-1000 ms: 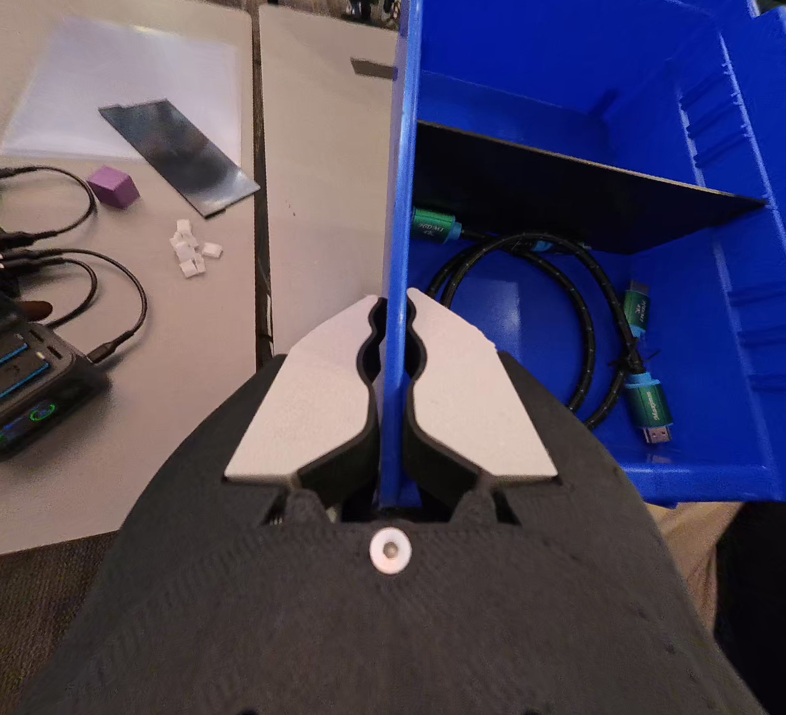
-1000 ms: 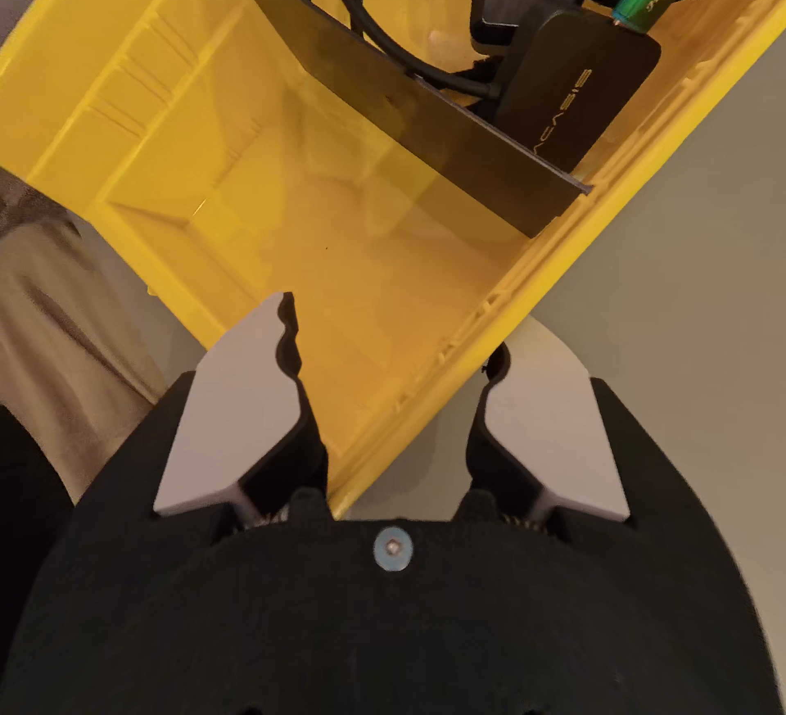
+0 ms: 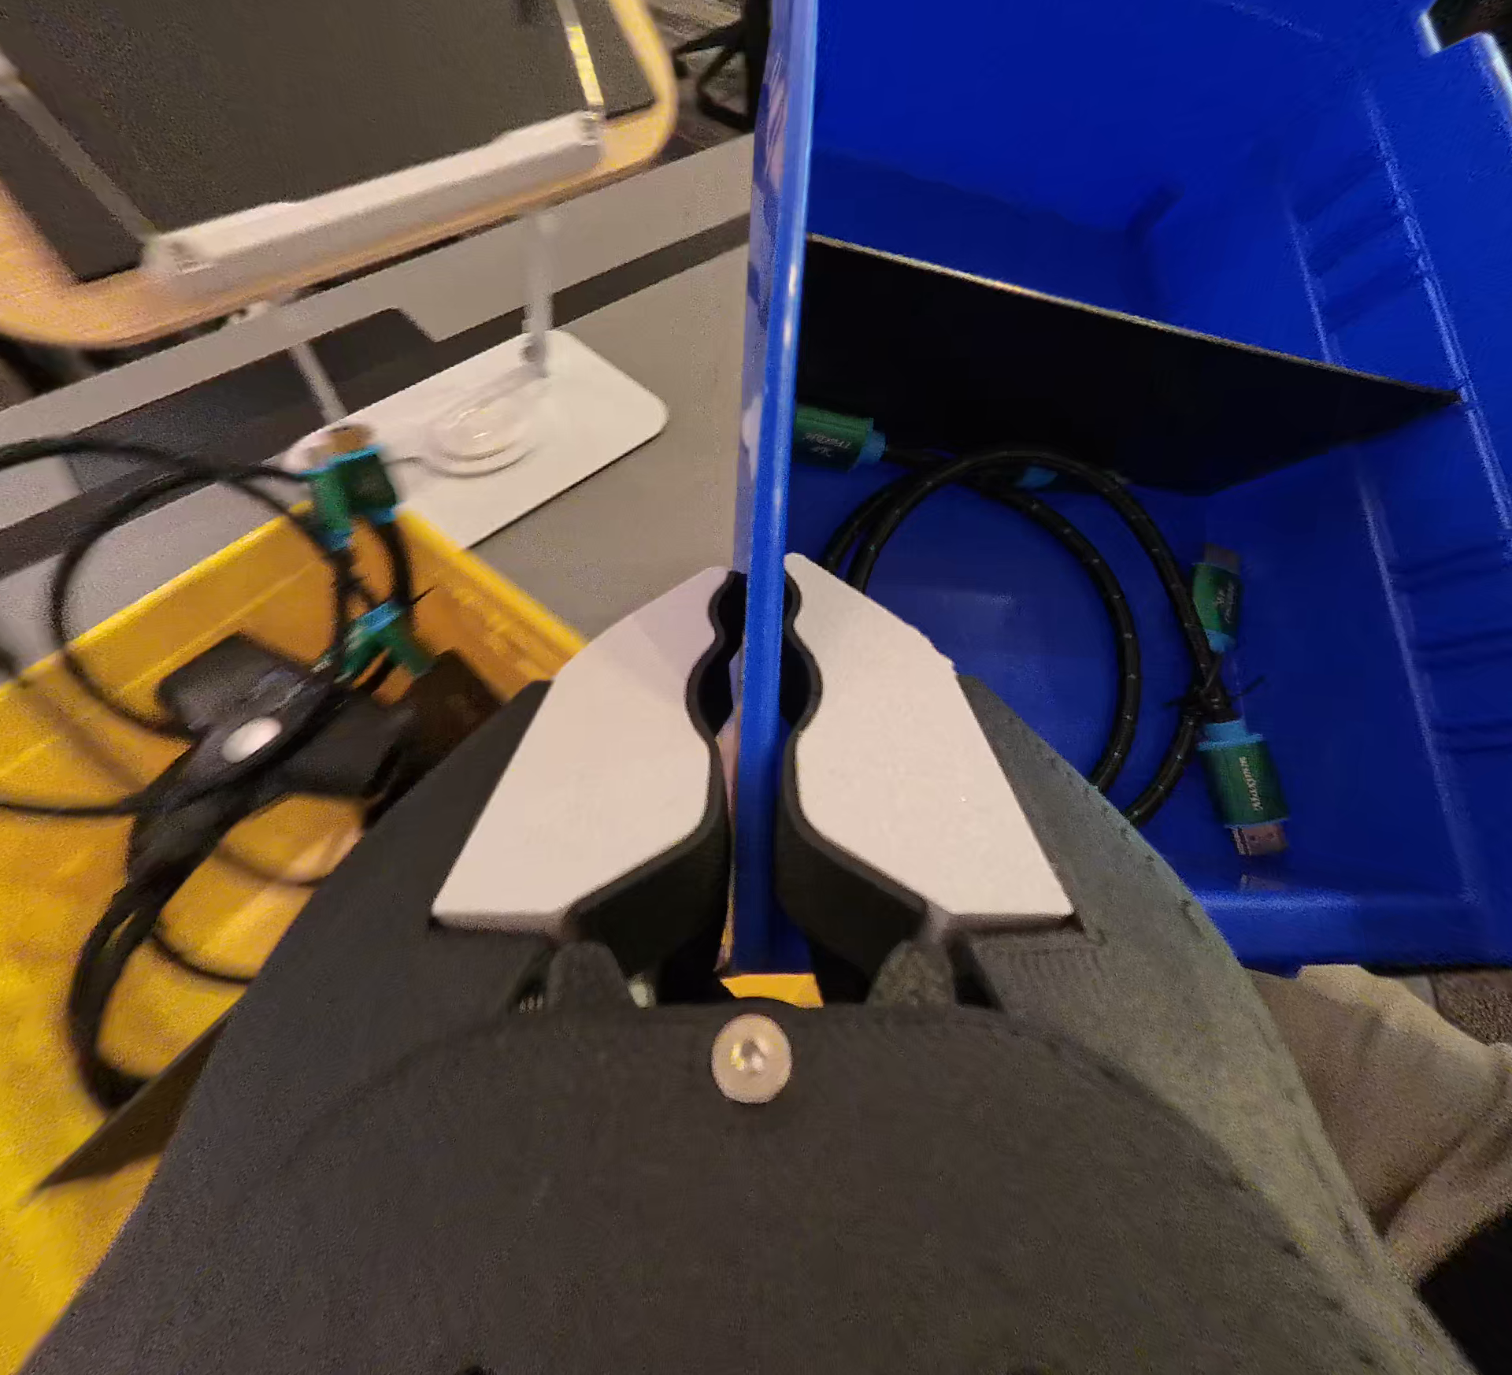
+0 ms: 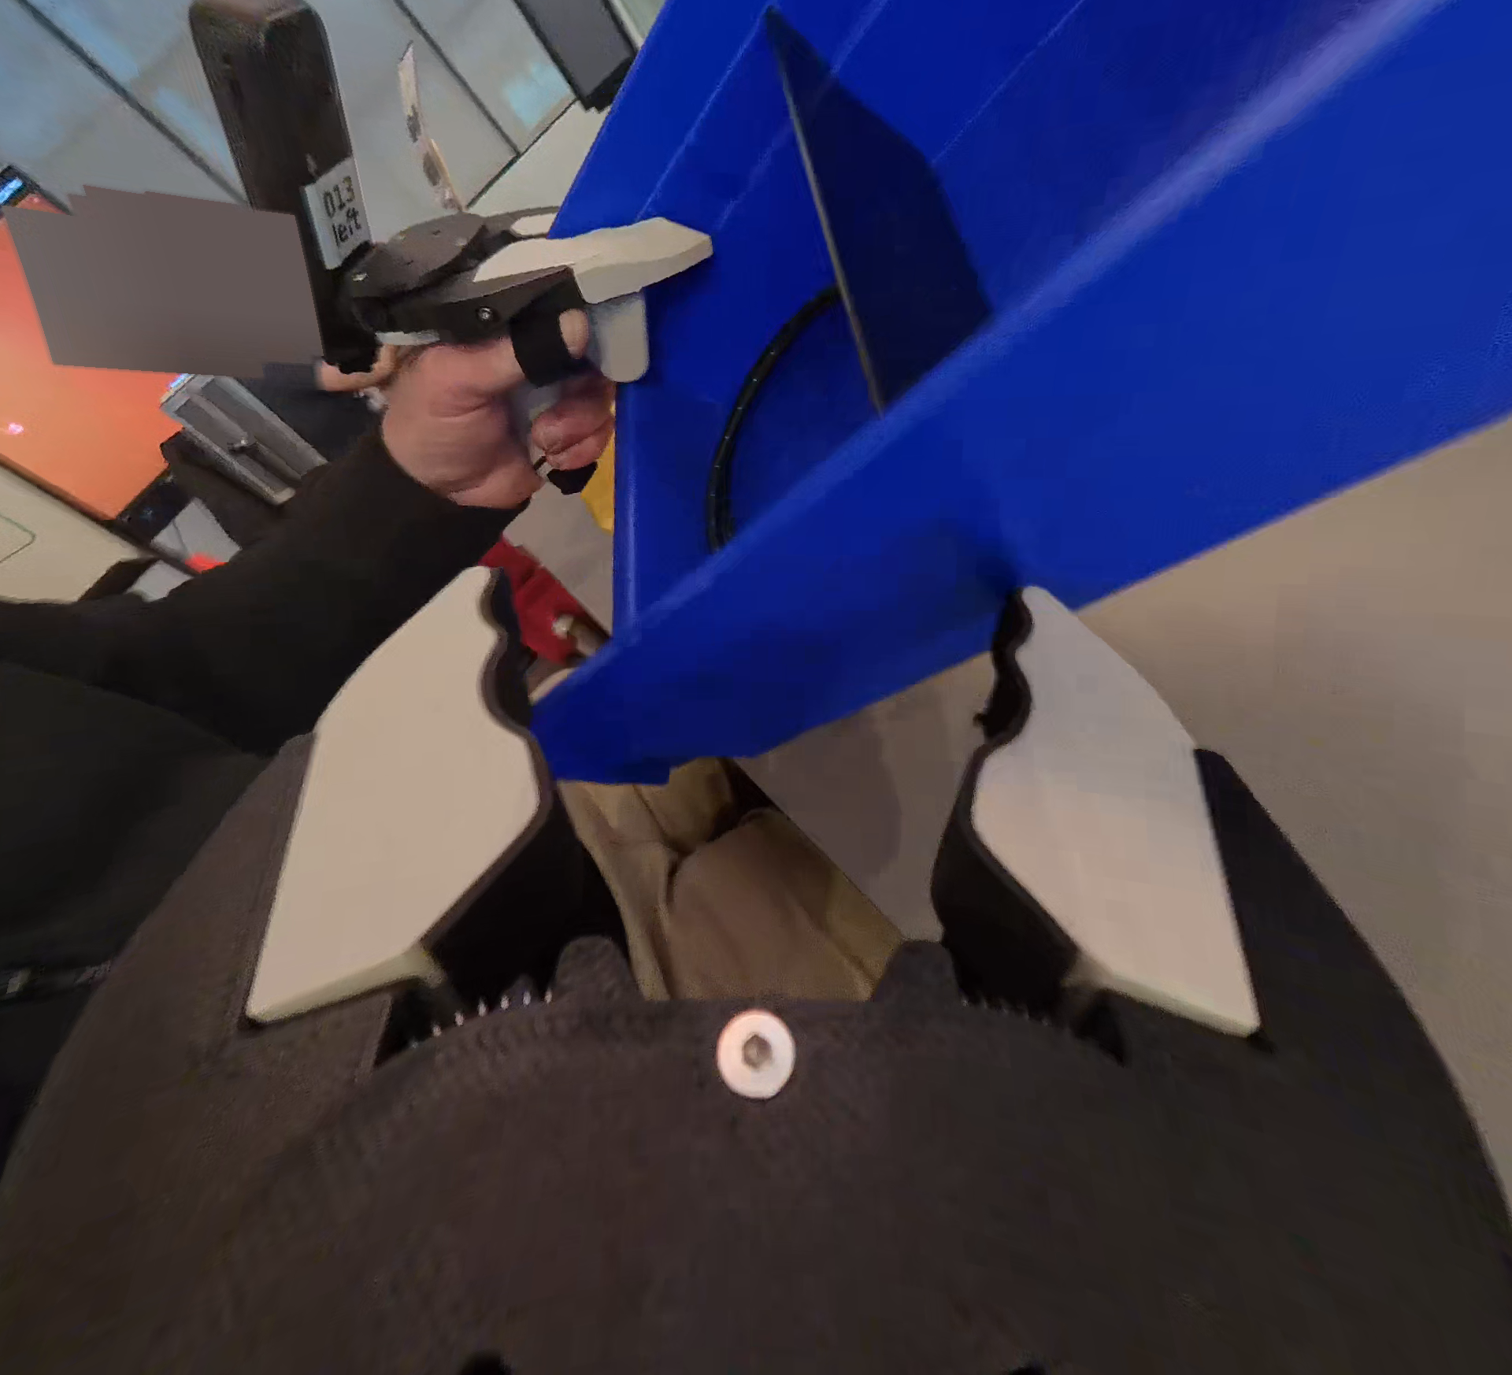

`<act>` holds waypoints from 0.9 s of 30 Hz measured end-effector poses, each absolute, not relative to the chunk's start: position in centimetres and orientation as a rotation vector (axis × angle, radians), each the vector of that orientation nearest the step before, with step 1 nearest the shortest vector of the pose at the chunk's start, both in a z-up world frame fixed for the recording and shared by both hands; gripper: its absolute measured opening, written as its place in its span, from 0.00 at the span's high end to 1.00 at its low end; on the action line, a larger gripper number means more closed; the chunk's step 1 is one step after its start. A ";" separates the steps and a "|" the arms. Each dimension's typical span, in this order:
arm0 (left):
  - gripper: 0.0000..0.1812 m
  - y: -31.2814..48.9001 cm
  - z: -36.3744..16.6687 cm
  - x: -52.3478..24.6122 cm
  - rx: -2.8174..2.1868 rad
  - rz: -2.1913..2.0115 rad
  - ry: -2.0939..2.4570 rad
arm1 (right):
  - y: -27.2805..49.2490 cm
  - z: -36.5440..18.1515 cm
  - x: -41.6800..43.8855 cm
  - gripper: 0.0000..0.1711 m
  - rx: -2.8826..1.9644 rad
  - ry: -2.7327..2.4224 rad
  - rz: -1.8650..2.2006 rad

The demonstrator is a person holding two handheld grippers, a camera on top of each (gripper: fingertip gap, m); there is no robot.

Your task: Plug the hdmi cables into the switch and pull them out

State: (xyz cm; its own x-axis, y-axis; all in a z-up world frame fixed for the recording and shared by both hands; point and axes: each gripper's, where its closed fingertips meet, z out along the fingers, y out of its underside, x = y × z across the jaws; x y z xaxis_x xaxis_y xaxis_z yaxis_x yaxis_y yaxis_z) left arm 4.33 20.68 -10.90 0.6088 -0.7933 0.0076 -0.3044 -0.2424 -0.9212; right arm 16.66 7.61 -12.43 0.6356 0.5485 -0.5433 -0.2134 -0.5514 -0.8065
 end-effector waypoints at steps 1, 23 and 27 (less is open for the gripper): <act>0.97 20.5 -11.3 6.1 -1.794 -0.600 0.914 | 7.6 -13.2 17.5 0.30 -1.938 -0.222 0.976; 0.82 13.5 -22.9 20.5 -2.046 -0.827 0.942 | 8.7 -22.4 34.1 0.41 -2.425 -0.005 0.530; 0.75 11.7 -23.9 21.3 -2.082 -0.887 1.004 | 9.3 -24.7 36.3 0.53 -2.581 -0.072 0.361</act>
